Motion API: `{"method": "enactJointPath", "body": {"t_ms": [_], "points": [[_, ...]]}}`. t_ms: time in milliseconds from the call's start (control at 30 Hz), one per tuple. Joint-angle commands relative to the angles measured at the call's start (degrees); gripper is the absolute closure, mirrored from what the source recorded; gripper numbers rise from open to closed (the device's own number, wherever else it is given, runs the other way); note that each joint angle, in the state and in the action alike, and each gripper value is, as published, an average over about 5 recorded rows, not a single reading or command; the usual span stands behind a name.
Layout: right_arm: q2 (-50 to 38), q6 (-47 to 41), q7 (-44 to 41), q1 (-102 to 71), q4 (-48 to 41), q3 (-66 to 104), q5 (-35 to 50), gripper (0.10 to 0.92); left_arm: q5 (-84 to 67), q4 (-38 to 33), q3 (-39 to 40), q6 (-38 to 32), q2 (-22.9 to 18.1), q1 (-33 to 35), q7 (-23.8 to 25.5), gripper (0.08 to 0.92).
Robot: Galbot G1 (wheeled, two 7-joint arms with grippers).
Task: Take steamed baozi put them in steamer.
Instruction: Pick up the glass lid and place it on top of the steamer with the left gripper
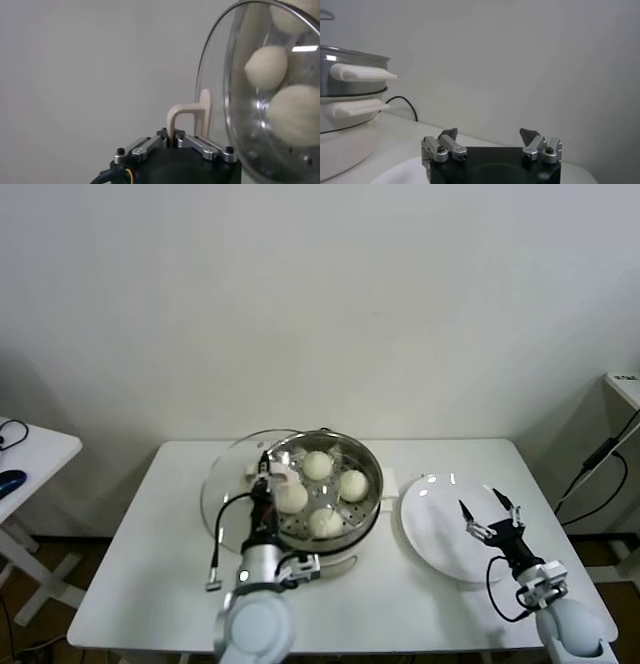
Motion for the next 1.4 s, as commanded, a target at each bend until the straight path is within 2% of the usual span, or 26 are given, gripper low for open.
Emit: {"method": "enactJointPath", "body": {"t_ms": [33, 333, 767, 1400], "points": [[0.78, 0.05, -0.01, 0.29, -0.67, 0.13, -1.3, 0.203, 0.75, 5.57, 5.39, 1.85, -2.77, -5.15, 3.19, 0.845], [1.43, 0.19, -0.11, 0.39, -1.07, 0.84, -1.96, 0.203, 2.33, 7.84, 5.58, 2.36, -4.72, -7.84, 6.12, 0.845], [1.87, 0.64, -0.46, 0.47, -1.7, 1.66, -2.44, 0.203, 3.65, 10.75, 6.84, 2.13, -6.55, -10.18, 7.04, 0.845], [3.09, 1.23, -1.21, 0.36, -1.96, 2.3, -3.42, 0.203, 4.0, 13.27, 6.27, 1.3, -6.55, -11.43, 7.33, 0.845]]}}
